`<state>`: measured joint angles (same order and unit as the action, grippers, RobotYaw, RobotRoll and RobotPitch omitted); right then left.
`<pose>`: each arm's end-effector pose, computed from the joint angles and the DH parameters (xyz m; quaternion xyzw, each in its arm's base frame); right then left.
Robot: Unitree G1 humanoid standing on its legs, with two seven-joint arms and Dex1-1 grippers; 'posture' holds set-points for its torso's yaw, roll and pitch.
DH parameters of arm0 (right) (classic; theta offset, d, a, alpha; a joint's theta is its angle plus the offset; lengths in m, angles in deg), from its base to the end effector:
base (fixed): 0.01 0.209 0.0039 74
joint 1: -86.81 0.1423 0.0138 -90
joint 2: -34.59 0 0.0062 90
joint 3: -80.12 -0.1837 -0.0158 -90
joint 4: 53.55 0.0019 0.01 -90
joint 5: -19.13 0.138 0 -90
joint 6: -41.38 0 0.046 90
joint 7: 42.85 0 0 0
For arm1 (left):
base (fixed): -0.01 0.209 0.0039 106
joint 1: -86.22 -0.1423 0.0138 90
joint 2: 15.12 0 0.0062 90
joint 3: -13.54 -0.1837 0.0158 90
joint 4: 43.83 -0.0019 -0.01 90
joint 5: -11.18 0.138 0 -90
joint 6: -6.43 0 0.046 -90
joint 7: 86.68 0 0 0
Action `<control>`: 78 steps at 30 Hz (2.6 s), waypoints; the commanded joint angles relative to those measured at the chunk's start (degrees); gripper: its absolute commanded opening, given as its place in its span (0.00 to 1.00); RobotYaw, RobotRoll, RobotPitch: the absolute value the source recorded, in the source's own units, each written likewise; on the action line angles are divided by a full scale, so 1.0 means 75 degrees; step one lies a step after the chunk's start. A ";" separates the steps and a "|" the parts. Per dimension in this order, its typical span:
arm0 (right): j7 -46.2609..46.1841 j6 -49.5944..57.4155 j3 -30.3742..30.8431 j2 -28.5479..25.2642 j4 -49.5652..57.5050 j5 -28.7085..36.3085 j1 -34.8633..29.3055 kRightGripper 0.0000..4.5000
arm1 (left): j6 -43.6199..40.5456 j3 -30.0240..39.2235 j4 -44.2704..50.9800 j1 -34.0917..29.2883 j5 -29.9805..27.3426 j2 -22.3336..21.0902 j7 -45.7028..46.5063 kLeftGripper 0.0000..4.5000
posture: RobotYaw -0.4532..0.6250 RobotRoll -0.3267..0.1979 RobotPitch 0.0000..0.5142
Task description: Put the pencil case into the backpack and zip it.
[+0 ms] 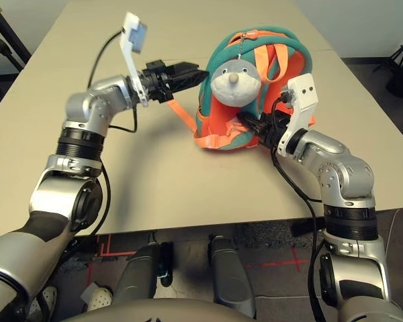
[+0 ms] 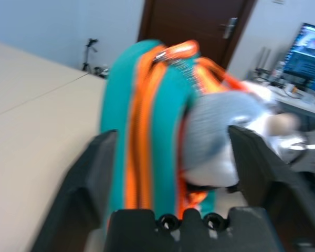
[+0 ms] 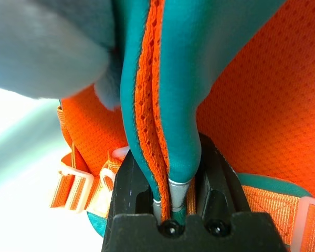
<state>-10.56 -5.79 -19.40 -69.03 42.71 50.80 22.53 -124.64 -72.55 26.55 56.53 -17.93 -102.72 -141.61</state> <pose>0.2639 -0.2321 0.1703 0.0367 0.0622 0.3062 0.9492 0.3382 0.1298 0.2476 -0.0920 -0.0246 -0.5987 0.7953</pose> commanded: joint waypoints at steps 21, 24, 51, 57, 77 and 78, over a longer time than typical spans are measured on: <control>0.0038 -0.0100 0.0167 0.0066 -0.0348 -0.0213 -0.0022 0.18 | 0.0532 -0.1304 0.0530 0.0175 0.0541 0.0214 0.0145 1.00 | 0.25 0.62 0.25; 0.0037 -0.0122 0.0159 0.0054 -0.0371 -0.0220 -0.0003 0.18 | 0.0672 -0.1466 0.0300 0.0161 0.0667 0.0328 0.0062 1.00 | 0.25 0.62 0.25; 0.0045 -0.0182 0.0195 0.0186 -0.0474 -0.0329 0.0004 0.18 | 0.0710 -0.1340 -0.0079 0.0209 0.0992 0.0419 0.0450 0.10 | 0.27 0.62 0.29; 0.0046 -0.0219 0.0255 0.0268 -0.0542 -0.0361 0.0033 0.18 | -0.0091 -0.0845 0.0950 0.0321 0.0508 -0.0237 0.0432 0.09 | 0.27 0.62 0.29; 0.0112 -0.0479 0.0440 0.0321 -0.0901 -0.0447 0.0214 0.18 | -0.0739 -0.1497 0.1100 -0.1480 0.0713 -0.2940 -0.0772 0.09 | 0.30 0.62 0.28; 0.0123 -0.0490 0.0457 0.0326 -0.0921 -0.0468 0.0234 0.18 | -0.0664 -0.1591 0.0960 -0.1592 0.0798 -0.2917 -0.0786 0.09 | 0.30 0.62 0.28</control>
<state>-9.76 -9.80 -17.27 -66.69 37.79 48.41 24.51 -129.99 -83.05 35.86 46.31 -13.73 -123.77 -146.95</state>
